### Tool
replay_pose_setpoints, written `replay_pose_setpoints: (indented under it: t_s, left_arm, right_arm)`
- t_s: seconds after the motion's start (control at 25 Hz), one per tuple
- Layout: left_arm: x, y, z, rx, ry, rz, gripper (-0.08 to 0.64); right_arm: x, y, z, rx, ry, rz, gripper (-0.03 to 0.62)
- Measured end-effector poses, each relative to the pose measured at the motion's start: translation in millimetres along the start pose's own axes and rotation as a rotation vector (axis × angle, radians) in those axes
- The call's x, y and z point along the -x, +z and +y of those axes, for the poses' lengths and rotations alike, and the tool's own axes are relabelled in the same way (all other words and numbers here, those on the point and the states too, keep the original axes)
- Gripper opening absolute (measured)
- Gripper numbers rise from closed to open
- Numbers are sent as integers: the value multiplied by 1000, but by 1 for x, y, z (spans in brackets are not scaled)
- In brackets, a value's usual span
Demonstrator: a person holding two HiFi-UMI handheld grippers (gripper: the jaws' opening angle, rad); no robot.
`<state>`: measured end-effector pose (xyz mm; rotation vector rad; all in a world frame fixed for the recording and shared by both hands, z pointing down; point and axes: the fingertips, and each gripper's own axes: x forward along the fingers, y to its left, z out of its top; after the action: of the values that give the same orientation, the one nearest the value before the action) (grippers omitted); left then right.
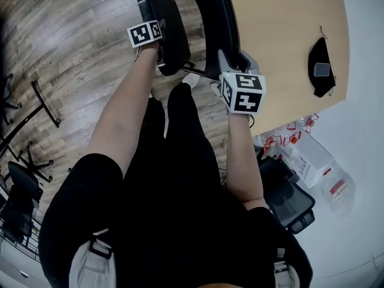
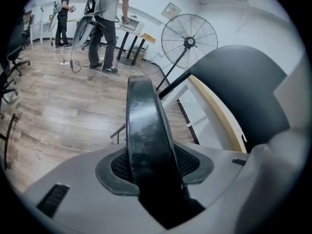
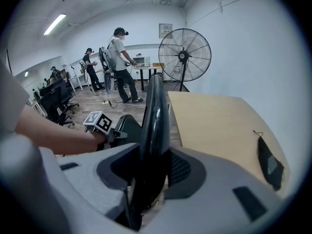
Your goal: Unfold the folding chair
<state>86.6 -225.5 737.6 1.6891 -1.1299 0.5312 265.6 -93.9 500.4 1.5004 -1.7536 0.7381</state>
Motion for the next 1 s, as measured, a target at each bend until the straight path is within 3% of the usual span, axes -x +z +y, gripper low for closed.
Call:
replay_pose_setpoints:
  t_s: [1.0]
  left_arm:
    - [11,-26,148,101,-261,7,221]
  right_arm:
    - [-38,-27,7,-5,-60,72,163]
